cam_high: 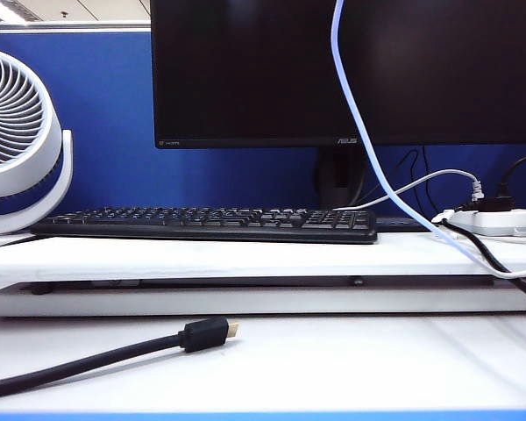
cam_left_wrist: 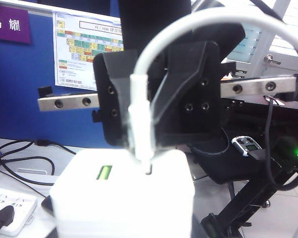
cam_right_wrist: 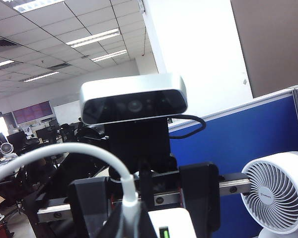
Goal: Pick up the Type-C charging cable and the charging base, insert one end of the Type-C charger into the corresponding slot on the base, and finally place the plugged-in charger back on the table.
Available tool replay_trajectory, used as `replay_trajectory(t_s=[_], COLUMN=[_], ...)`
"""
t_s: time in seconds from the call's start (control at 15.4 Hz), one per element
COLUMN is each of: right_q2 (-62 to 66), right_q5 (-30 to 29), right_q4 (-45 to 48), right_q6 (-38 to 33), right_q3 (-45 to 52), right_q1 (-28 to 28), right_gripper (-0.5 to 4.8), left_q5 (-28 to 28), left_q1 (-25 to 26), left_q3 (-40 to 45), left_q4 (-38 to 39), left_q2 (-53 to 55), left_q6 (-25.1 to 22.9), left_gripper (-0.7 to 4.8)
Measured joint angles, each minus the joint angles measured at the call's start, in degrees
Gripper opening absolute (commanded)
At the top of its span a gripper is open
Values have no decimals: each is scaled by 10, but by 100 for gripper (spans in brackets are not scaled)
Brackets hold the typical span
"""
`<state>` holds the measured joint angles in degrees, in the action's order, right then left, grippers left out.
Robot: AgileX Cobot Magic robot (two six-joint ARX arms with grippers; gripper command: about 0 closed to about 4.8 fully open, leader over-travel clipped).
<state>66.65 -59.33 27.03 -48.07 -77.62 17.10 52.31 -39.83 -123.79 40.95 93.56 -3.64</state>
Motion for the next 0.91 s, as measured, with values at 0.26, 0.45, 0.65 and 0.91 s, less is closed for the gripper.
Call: replay_trajectory(t_s=[0.26,0.45,0.65,0.91], right_q2=[0,-1,-1,-6], right_q5=[-3,-3,-3,13], right_q4=[-3,-15,-15,-24], right_q6=[0,1,2,40], right_q3=[0,0,0,-5], right_q1=[0,0,0,40], right_gripper=[-5,-5,-5,-5], left_q5=[0,-2,-3,0], left_q1=[0,0,0,3], left_q3=[0,0,0,0], left_q4=[0,2,0,-17], left_q2=[0,0,0,0], left_q6=[-2,-6,-6,1], left_gripper=[-6,-6,-6,-6])
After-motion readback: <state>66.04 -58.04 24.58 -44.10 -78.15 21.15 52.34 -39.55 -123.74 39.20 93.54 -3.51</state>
